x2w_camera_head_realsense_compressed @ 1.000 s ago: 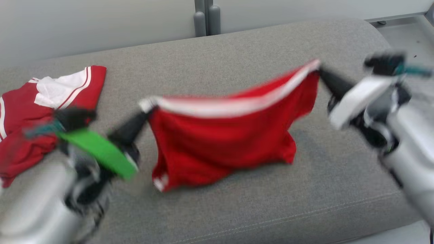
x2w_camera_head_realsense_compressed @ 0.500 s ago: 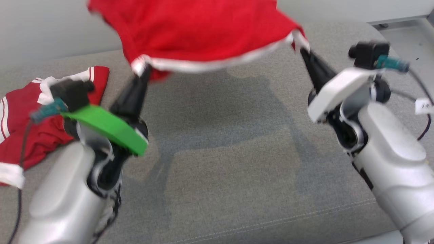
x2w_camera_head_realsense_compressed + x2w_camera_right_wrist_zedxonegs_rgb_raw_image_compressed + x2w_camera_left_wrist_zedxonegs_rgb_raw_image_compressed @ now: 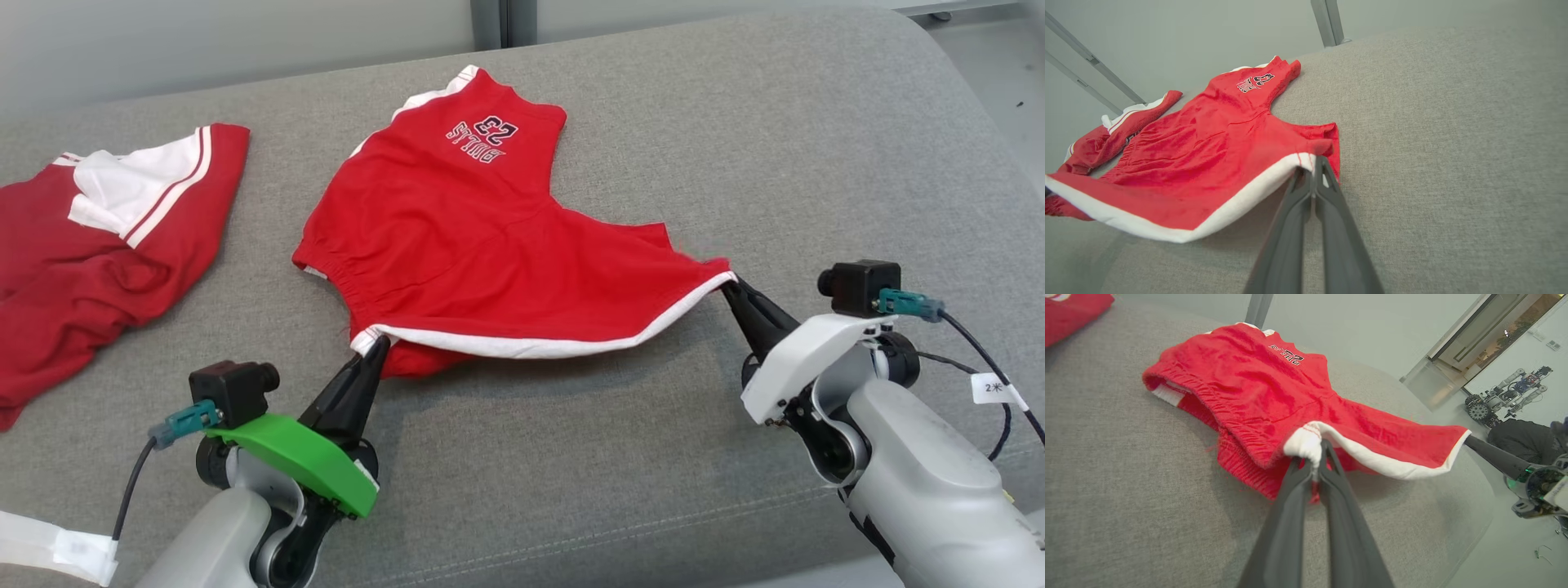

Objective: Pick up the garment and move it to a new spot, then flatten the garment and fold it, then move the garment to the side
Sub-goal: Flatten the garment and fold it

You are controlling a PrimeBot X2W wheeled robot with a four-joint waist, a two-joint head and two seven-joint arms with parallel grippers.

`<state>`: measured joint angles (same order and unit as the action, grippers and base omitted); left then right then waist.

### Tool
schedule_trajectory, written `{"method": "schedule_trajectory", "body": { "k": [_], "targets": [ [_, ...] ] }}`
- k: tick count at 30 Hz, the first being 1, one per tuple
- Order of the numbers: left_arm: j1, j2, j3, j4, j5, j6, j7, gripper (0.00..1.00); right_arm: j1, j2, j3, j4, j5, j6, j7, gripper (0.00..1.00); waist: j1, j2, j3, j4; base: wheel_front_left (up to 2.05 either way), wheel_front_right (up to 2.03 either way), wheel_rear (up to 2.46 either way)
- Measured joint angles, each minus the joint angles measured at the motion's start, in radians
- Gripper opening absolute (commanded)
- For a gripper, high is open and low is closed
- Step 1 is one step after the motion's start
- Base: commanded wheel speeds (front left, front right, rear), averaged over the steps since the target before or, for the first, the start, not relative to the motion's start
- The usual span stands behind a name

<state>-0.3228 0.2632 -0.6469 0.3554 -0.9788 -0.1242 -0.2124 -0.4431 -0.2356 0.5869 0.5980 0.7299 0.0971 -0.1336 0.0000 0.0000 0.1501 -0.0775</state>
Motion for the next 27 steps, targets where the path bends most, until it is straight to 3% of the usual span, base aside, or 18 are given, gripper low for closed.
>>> {"method": "schedule_trajectory", "body": {
  "k": [7, 17, 23, 27],
  "targets": [
    [0.029, 0.009, 0.003, -0.019, 0.052, 0.0, -0.031, 0.0, 0.048, -0.033, -0.006, -0.015, -0.026, 0.007, -0.093, 0.0, 0.0, 0.0, -0.024, 0.003, 0.0, 0.0, 0.0],
    [0.153, 0.053, 0.028, -0.067, 0.139, 0.0, -0.036, 0.0, 0.184, -0.033, 0.0, -0.088, -0.069, 0.006, -0.114, 0.0, 0.0, 0.0, -0.059, 0.004, 0.0, 0.0, 0.0],
    [0.227, 0.049, 0.09, -0.129, 0.168, 0.0, -0.036, 0.0, 0.263, -0.032, -0.01, -0.134, -0.078, -0.021, -0.114, 0.0, 0.0, 0.0, -0.077, -0.001, 0.0, 0.0, 0.0],
    [0.276, 0.038, 0.118, -0.135, 0.184, 0.001, -0.036, 0.0, 0.303, -0.021, -0.007, -0.14, -0.082, -0.021, -0.114, 0.0, 0.0, 0.0, -0.089, -0.005, 0.0, 0.0, 0.0]
  ]
}}
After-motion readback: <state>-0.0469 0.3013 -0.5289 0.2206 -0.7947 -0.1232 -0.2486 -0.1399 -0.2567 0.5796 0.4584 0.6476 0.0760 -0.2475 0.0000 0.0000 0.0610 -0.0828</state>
